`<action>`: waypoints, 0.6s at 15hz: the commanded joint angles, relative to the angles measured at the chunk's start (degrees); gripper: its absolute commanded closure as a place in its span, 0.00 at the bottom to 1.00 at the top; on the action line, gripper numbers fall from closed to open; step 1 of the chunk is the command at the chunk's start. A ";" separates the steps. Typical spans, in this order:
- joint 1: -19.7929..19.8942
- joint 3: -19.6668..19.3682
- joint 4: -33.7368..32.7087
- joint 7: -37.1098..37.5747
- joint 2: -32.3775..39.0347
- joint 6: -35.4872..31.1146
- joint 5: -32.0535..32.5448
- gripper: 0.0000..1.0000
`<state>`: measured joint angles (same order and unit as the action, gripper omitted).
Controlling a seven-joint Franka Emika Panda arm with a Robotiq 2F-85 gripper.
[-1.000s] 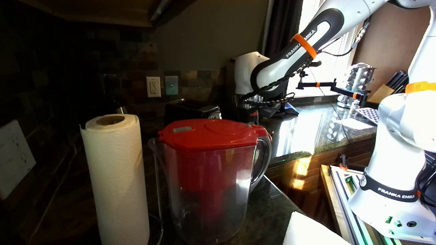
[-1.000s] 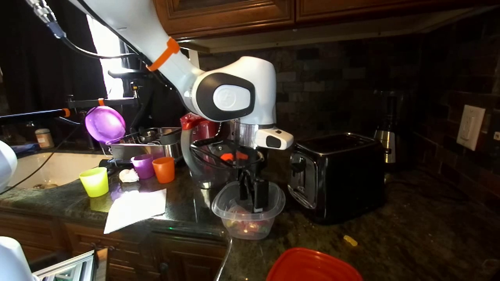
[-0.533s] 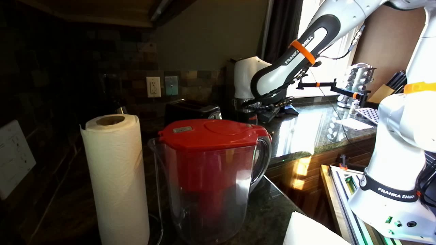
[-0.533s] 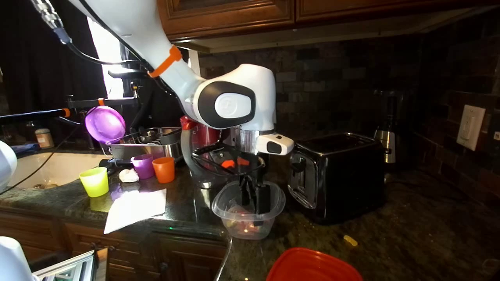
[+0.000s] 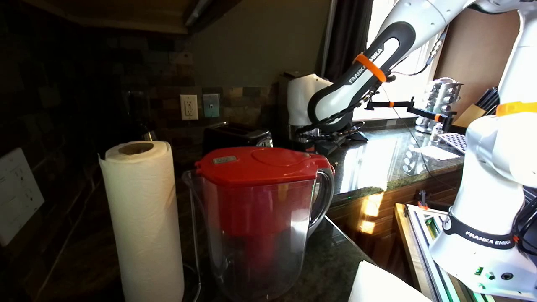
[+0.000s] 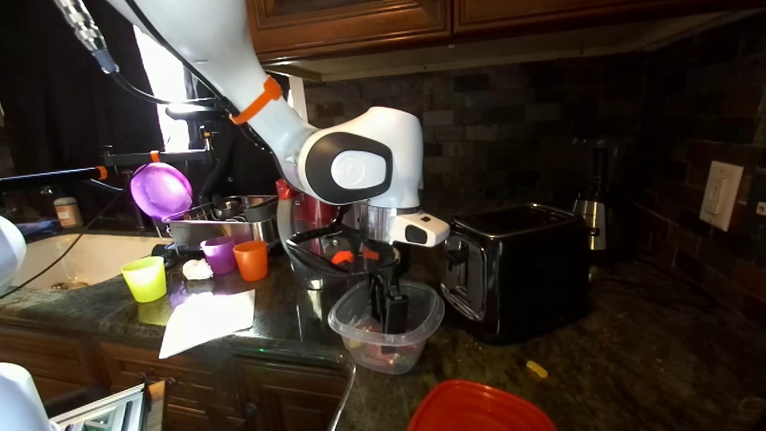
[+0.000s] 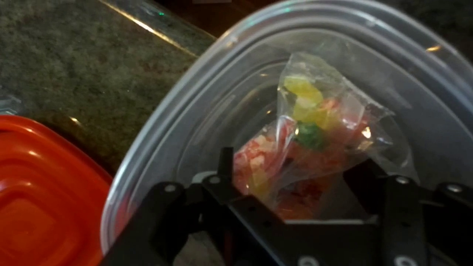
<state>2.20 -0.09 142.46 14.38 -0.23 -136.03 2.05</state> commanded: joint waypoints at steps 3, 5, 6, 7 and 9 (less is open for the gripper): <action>-0.50 -0.26 -0.06 3.56 0.61 -1.23 1.12 0.67; -0.49 -0.26 -0.27 4.01 0.32 -1.39 1.34 0.81; -0.48 -0.26 -0.42 4.31 0.15 -1.45 1.53 0.88; -0.47 -0.26 -0.59 4.53 -0.01 -1.45 1.59 0.95; -0.47 -0.26 -0.83 4.52 -0.35 -1.25 1.45 1.00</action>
<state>2.20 -0.10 141.17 17.11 -0.40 -136.04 2.53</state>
